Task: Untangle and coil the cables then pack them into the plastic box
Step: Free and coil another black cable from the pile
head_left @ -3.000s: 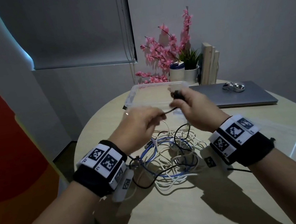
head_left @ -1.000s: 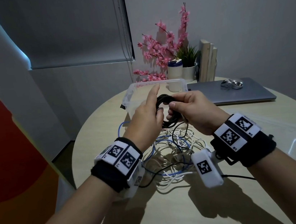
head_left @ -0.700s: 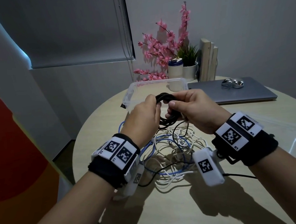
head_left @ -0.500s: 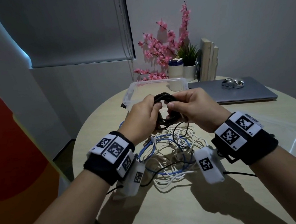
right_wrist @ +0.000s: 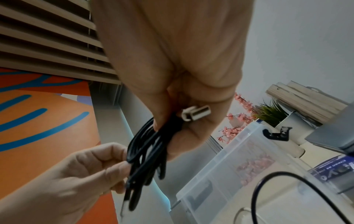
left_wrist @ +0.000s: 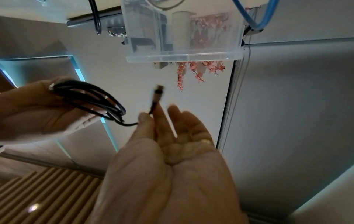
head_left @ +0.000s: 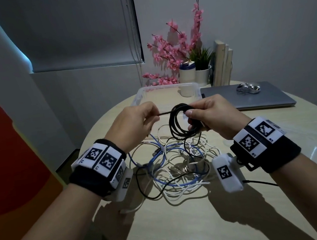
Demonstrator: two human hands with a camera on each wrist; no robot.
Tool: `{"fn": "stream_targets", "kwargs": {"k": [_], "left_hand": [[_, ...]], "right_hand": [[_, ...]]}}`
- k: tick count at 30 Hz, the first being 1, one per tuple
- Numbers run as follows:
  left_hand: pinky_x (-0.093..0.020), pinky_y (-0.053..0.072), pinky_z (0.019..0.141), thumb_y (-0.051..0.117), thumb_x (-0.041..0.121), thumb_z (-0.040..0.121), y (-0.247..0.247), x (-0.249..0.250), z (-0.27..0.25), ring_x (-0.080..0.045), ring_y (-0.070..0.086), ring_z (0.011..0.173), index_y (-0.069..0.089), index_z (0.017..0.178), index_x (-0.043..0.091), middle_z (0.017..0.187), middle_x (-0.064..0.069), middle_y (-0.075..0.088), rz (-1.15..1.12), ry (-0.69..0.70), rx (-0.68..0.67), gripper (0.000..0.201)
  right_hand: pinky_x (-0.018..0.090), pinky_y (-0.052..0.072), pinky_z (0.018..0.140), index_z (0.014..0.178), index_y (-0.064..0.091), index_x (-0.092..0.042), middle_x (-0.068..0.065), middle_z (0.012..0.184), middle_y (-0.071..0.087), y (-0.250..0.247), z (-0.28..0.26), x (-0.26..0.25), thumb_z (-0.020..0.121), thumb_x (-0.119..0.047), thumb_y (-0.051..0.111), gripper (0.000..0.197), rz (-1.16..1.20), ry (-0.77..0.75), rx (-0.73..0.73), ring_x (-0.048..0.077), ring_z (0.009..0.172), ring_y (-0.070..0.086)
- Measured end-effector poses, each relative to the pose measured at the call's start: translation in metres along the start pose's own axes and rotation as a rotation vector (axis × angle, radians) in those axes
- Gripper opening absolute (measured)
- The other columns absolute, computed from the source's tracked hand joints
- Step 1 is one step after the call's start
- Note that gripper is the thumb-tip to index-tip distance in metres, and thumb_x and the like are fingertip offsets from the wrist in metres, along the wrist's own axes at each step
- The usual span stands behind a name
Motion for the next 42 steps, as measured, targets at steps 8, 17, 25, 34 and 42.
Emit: {"fn": "stream_targets", "kwargs": {"k": [8,17,25,34,42], "left_hand": [[-0.023,0.05,0.063,0.054,0.008,0.094,0.004,-0.009,-0.001,-0.011,0.061,0.062,0.054,0.086,0.011,0.075,-0.005,0.063,-0.266,-0.264,0.198,0.008],[-0.028,0.054,0.057,0.053,0.005,0.095,0.036,-0.004,-0.009,-0.014,0.066,0.06,0.058,0.082,0.008,0.076,-0.013,0.067,-0.935,-0.593,0.059,0.014],[-0.055,0.053,0.087,0.076,0.024,0.08,0.04,0.011,-0.014,-0.029,0.07,0.086,0.073,0.084,0.017,0.084,-0.008,0.074,-0.874,-0.497,-0.004,0.009],[-0.032,0.042,0.081,0.06,0.012,0.09,0.053,0.017,-0.02,-0.013,0.062,0.088,0.064,0.092,0.017,0.095,-0.004,0.068,-0.954,-0.51,-0.394,0.007],[-0.03,0.059,0.061,0.06,-0.009,0.086,0.054,0.009,-0.024,-0.019,0.068,0.061,0.046,0.104,0.008,0.074,-0.012,0.064,-1.038,-0.651,-0.293,0.028]], "right_hand": [[0.031,0.058,0.056,0.09,0.068,-0.006,0.005,0.059,0.059,0.023,-0.006,-0.001,0.091,0.0,0.055,0.014,0.077,0.023,-0.174,0.019,0.053,0.063],[0.029,0.057,0.052,0.088,0.068,-0.009,0.009,0.063,0.057,0.022,-0.003,0.001,0.091,0.0,0.055,0.017,0.042,-0.002,-0.105,0.016,0.053,0.06],[0.03,0.055,0.049,0.094,0.069,-0.003,0.016,0.072,0.063,0.018,0.002,-0.003,0.092,0.0,0.055,0.014,0.052,-0.061,0.013,0.024,0.059,0.061],[0.03,0.056,0.05,0.102,0.068,-0.008,0.012,0.069,0.06,0.017,-0.001,-0.004,0.091,0.003,0.054,0.021,0.128,-0.047,-0.026,0.018,0.055,0.06],[0.033,0.058,0.053,0.119,0.063,-0.012,0.009,0.068,0.059,0.013,0.003,-0.006,0.09,0.004,0.056,0.033,0.128,-0.08,0.025,0.02,0.059,0.058]]}}
Point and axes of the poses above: each hand's wrist, its own z-axis towards the middle knuckle, its own y-axis out of the palm, x = y × z, the point moved 7 cm from there along z, towards the middle knuckle
